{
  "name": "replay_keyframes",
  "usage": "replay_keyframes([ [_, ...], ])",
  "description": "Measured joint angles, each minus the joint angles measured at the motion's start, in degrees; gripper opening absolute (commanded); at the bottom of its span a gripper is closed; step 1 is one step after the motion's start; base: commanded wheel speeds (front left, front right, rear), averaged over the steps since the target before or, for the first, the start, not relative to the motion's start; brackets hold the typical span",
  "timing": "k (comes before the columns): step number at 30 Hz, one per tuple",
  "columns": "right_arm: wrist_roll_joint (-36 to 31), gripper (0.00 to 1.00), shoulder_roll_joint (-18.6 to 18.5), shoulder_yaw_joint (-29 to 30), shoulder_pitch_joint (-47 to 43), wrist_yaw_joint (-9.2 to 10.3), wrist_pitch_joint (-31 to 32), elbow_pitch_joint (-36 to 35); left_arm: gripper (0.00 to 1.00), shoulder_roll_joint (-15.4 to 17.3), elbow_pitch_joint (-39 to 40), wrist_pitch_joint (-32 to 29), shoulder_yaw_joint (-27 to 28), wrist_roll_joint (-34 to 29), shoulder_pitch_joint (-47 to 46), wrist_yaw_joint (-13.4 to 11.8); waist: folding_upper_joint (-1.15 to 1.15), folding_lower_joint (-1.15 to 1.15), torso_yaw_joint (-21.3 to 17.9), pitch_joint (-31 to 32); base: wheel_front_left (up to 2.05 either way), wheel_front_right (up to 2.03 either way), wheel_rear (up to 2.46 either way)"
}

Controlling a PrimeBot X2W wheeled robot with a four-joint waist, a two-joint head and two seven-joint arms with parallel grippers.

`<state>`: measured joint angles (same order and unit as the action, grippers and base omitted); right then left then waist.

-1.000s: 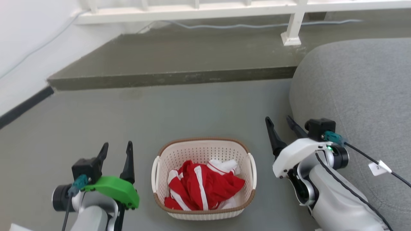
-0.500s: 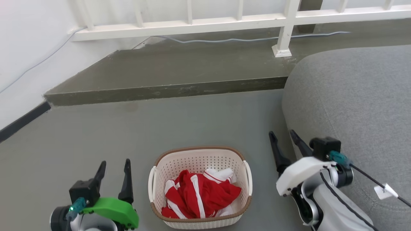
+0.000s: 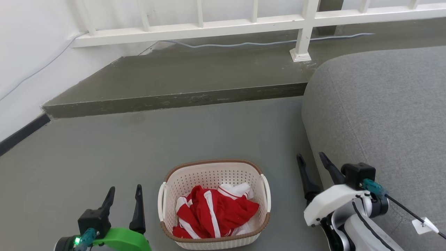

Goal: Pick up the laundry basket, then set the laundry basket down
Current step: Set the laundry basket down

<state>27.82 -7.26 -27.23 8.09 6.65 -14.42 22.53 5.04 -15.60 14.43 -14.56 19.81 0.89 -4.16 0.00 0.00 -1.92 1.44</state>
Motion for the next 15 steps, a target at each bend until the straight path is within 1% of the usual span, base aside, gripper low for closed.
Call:
replay_keyframes([
  [9,-0.9,1.00,0.1,1.5,-2.1,0.03,0.0,-2.0,1.00,0.0,1.4,0.0,0.7,-0.4,1.4,-0.5,0.00,0.00,-0.1,-0.3,0.00,0.00,0.00],
  [15,-1.6,1.00,0.2,2.5,-3.1,0.44,0.0,-2.8,1.00,0.0,1.4,0.0,1.1,-0.4,2.5,-0.6,0.00,0.00,-0.1,-0.5,0.00,0.00,0.00],
])
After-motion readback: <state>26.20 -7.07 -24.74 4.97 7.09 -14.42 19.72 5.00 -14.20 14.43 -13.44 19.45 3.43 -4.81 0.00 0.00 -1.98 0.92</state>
